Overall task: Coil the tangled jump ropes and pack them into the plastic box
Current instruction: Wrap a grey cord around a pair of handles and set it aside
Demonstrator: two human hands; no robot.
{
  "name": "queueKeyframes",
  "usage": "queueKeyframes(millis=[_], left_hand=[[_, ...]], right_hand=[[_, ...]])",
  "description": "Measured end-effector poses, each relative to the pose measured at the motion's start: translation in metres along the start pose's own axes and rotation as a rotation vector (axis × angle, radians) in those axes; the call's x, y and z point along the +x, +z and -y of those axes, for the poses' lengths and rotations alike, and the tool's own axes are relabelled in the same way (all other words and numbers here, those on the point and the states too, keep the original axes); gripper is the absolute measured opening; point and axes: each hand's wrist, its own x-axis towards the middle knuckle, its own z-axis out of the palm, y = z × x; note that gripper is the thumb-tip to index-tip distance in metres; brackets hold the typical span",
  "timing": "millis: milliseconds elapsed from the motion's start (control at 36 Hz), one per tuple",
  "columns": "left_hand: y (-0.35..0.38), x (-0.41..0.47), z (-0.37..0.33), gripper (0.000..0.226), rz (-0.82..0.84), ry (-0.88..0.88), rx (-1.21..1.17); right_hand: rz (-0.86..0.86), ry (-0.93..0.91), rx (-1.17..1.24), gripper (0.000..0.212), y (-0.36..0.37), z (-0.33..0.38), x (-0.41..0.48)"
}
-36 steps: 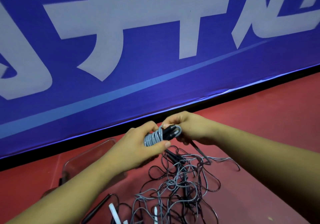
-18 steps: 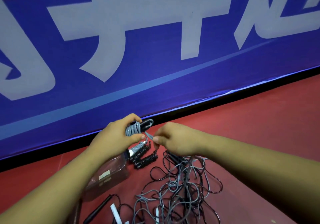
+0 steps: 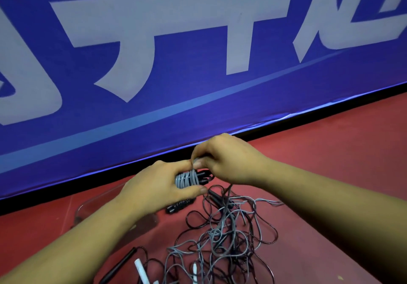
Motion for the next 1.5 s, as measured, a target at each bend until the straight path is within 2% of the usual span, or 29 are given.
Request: queueKeyframes(millis=[56,83,167,278,306,361,417,528,639,722,861,972,1056,1111,1167,1278,1361,1500], left_hand=[[-0.002,-0.003,-0.003,0.027,0.001,0.044,-0.046],[-0.002,-0.005,-0.005,0.025,0.008,0.071,-0.069],[-0.001,-0.008,-0.01,0.024,-0.004,0.104,-0.217],[0.001,-0.007,-0.016,0.043,-0.072,0.08,-0.44],[0.0,-0.007,-0.018,0.043,-0.086,0.062,-0.495],[-0.001,-0.007,-0.023,0.027,-0.086,0.013,-0.649],[-0.003,-0.007,-0.024,0.023,-0.05,-0.041,-0.786],[-0.002,-0.006,-0.021,0.034,-0.023,-0.111,-0.846],[0.001,-0.003,-0.021,0.021,-0.046,-0.164,-0.824],[0.001,-0.003,-0.021,0.017,-0.067,-0.182,-0.815],[-0.004,0.002,-0.018,0.036,-0.187,-0.236,-0.907],[-0.009,0.006,-0.009,0.036,-0.239,-0.271,-0.792],[-0.011,0.012,0.013,0.036,-0.356,-0.357,-0.742],[-0.015,0.012,0.032,0.04,-0.414,-0.414,-0.676],[-0.014,0.007,0.048,0.039,-0.407,-0.412,-0.512],[-0.005,0.005,0.059,0.033,-0.363,-0.444,-0.281],[0.0,0.011,0.058,0.019,-0.3,-0.504,-0.122],[0.001,0.003,0.052,0.02,-0.241,-0.558,0.143]], right_hand=[[-0.023,0.015,0.126,0.006,0.002,-0.009,0.003],[-0.029,0.044,0.221,0.012,0.003,-0.013,0.004],[0.002,0.112,0.477,0.023,0.004,-0.022,0.003],[0.095,0.216,0.759,0.01,0.004,-0.029,-0.003],[0.127,0.238,0.826,0.013,0.006,-0.029,-0.004],[0.188,0.272,0.928,0.022,0.01,-0.03,-0.006],[0.219,0.311,0.96,0.034,0.015,-0.03,-0.006],[0.223,0.356,0.899,0.052,0.015,-0.029,-0.007],[0.196,0.373,0.806,0.045,0.011,-0.03,-0.006],[0.256,0.382,0.824,0.029,0.014,-0.03,-0.007],[0.22,0.376,0.816,0.032,0.024,-0.019,-0.001],[0.185,0.347,0.631,0.026,0.028,-0.003,0.002],[0.269,0.383,0.461,0.026,0.037,0.002,-0.004],[0.317,0.4,0.497,0.024,0.041,0.005,-0.008],[0.302,0.363,0.507,0.023,0.036,0.01,-0.009],[0.329,0.197,0.333,0.022,0.028,0.032,-0.003],[0.322,0.109,0.217,0.025,0.027,0.047,0.0],[0.313,0.052,0.237,0.029,0.026,0.056,-0.004]])
